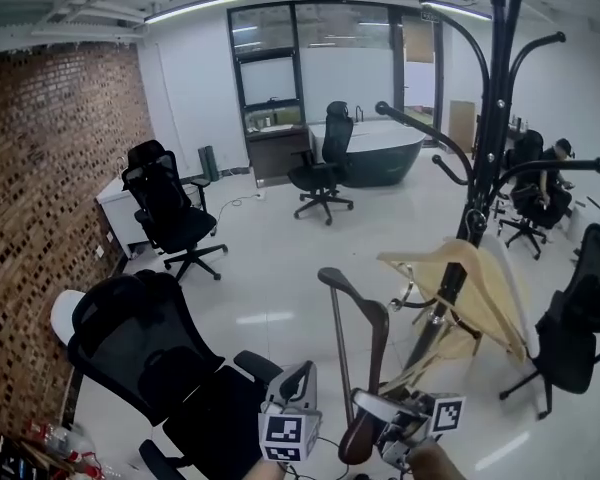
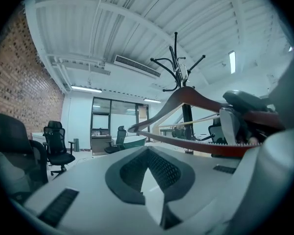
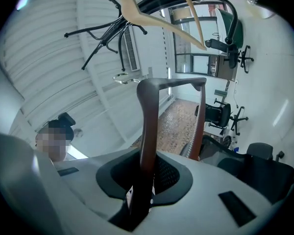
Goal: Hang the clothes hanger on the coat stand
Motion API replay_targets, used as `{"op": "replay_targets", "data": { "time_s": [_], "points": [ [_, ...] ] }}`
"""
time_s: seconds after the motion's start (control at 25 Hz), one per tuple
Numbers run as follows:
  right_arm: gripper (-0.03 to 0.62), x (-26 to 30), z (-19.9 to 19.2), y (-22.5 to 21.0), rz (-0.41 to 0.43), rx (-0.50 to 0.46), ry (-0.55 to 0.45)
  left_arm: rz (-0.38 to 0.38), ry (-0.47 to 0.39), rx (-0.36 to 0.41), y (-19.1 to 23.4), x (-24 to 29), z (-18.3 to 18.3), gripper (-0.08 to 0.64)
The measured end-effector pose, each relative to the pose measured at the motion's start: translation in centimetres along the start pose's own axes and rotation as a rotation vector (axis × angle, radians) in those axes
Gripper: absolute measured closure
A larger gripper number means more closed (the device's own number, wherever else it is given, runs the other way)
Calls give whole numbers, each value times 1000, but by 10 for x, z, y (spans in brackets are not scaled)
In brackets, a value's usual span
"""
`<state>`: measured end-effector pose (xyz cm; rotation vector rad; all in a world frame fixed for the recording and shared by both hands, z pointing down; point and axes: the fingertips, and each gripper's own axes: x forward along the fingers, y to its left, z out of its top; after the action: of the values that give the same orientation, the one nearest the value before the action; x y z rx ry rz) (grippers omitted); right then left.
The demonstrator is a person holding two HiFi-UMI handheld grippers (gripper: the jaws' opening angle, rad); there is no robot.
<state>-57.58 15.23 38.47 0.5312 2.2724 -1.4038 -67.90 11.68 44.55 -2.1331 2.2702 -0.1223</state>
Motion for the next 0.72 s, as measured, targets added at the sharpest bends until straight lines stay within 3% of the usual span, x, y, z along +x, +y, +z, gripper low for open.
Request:
{"op": "replay_targets", "data": {
  "time_s": [0.4,0.6,0.72],
  "points": [
    [549,-30,19,-75,-3,35,-41,28,57,3,16,43,-36,543],
    [551,-23,14,-120,-29,30,-74,-38,71,3,36,64,-58,542],
    [551,-14,14,-145,-42,17,-120,-118,68,18,50,75,-60,543]
  ]
}}
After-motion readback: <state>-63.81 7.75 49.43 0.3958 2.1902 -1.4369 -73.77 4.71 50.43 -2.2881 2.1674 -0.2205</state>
